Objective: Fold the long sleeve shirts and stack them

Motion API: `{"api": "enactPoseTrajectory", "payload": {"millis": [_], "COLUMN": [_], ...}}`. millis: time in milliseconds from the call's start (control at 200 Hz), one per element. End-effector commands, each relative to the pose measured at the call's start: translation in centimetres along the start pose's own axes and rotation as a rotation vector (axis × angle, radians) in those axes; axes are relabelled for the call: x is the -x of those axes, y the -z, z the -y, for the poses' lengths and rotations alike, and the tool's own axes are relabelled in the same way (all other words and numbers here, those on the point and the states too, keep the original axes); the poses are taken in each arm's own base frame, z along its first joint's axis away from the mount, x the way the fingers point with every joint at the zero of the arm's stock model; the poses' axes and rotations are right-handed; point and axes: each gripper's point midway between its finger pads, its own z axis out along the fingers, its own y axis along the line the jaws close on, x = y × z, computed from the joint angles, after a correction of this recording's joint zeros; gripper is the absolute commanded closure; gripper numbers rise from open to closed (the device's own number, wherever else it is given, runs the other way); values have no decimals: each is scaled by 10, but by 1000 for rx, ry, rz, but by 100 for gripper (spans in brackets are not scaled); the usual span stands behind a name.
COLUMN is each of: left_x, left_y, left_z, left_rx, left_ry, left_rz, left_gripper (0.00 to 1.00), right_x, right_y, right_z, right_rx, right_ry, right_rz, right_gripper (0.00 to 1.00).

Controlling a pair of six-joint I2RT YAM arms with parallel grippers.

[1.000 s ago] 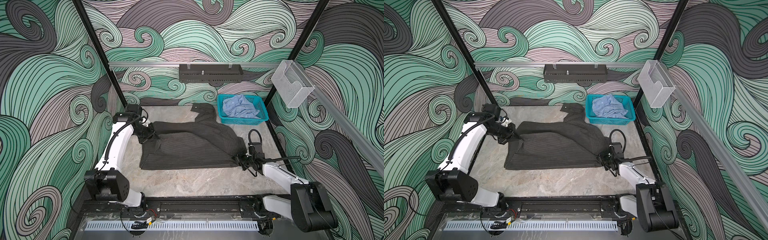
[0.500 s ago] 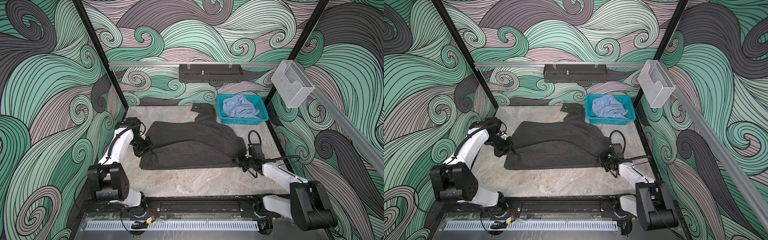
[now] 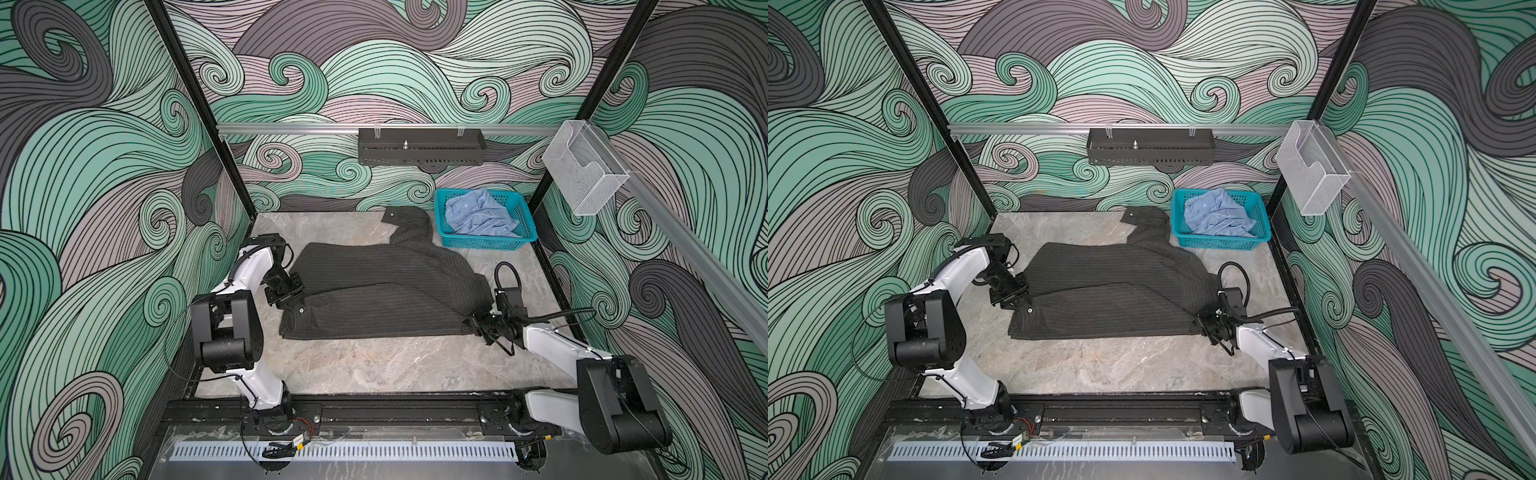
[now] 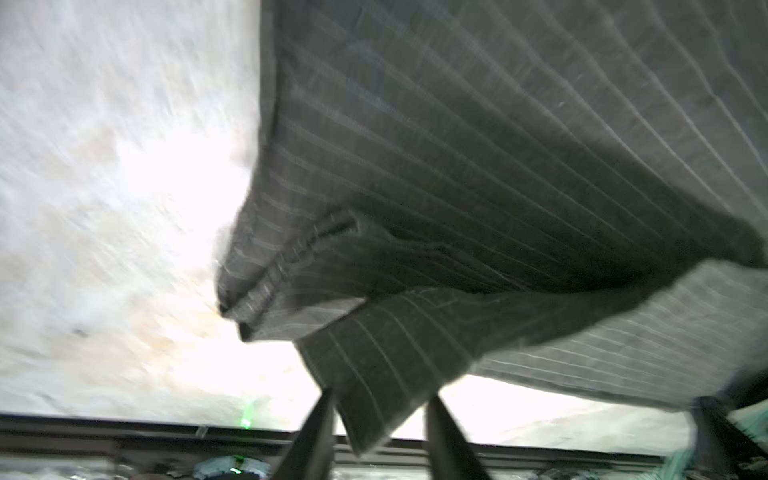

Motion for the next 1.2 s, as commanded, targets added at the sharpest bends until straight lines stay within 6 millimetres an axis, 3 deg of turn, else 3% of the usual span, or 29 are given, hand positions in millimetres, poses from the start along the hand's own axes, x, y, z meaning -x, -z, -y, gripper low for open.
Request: {"api": "enactPoseTrajectory", "payload": {"millis": [0,190,301,366,441,591,701,842,987,1197], "left_x": [13,5,-6,-10,-13,-14,-14,-26,-48,-89], "left_y": [16,55,63,52,25,-31,-60,-76,-84,-84], "left_z": [-6,-23,3,23,44,64,56,38,15,-7], "left_rx": [47,127,6,-37,-73,-71,-29,47,79,68], "left_ry": [5,-3,-84,-123,-141,-111,-74,-64,-51,-24], "left_rz": [61,162,210,208,139,-22,-94,-163,-224,-281], "left_gripper": [46,30,31,34,38,46,47,47,45,43], "right_x": [1,-3,-6,-7,-9,-21,-28,-37,-50,-70], "right_y": [2,31,60,66,56,1,-40,-57,-43,-2], "right_z": [1,-22,-36,-45,-61,-83,-77,-55,-21,11], "right_rx": [-17,-5,-51,-79,-93,-166,-219,-268,-325,-354], "right_ry": [17,160,327,400,457,532,494,431,361,351], "right_rz": [-2,-7,35,52,41,-79,-175,-217,-246,-280], "right_gripper": [94,66,54,53,54,57,60,59,58,57]}}
